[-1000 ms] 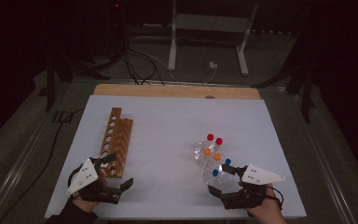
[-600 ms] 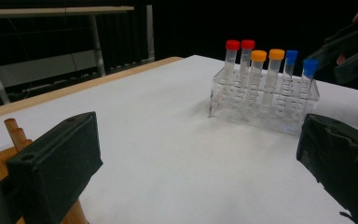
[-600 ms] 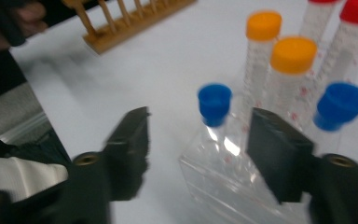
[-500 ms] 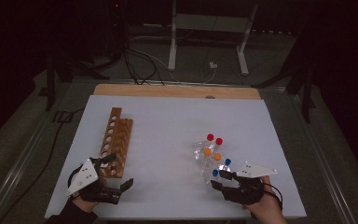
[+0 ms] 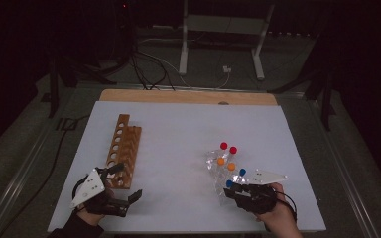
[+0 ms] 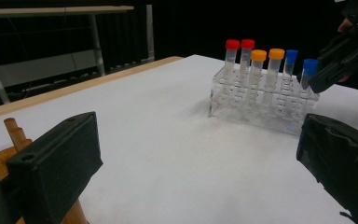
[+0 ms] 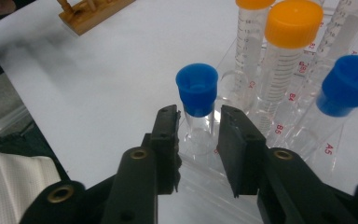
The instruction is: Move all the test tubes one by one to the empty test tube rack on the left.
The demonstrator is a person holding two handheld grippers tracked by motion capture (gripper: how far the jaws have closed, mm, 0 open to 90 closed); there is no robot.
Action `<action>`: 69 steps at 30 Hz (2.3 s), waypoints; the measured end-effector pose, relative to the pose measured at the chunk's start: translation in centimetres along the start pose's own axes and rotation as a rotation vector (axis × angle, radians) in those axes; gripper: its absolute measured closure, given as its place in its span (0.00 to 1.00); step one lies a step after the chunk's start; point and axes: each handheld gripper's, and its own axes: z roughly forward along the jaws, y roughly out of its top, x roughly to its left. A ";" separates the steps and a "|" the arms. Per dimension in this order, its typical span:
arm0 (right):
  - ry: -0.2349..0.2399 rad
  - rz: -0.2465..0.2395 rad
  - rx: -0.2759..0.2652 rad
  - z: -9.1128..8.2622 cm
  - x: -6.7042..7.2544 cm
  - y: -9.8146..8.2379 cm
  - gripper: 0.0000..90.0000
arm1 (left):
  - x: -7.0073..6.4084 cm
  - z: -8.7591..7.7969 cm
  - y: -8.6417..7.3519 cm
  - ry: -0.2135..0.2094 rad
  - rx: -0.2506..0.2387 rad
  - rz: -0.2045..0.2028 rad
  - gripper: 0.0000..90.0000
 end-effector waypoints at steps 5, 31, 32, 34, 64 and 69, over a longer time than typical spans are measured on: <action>-0.024 -0.031 0.013 0.0 0.2 0.1 0.85 | 0.0 0.0 0.0 0.001 0.000 -0.001 0.01; -0.041 -0.032 -0.070 -2.1 0.5 1.4 0.85 | -0.1 0.0 0.0 -0.003 0.004 -0.002 0.01; -0.042 -0.037 -0.078 -2.4 0.6 1.6 0.85 | -0.1 0.0 0.1 -0.005 0.004 -0.003 0.01; -0.042 -0.042 -0.087 -2.7 0.8 1.8 0.85 | -0.1 0.0 0.1 -0.004 0.004 -0.002 0.01; 0.068 -0.216 -0.131 -0.6 4.2 4.9 0.85 | -2.9 2.4 3.6 -0.216 0.068 -0.002 0.01; 0.091 -0.232 -0.113 0.4 4.8 4.7 0.85 | -3.5 3.2 4.6 -0.280 0.063 -0.009 0.01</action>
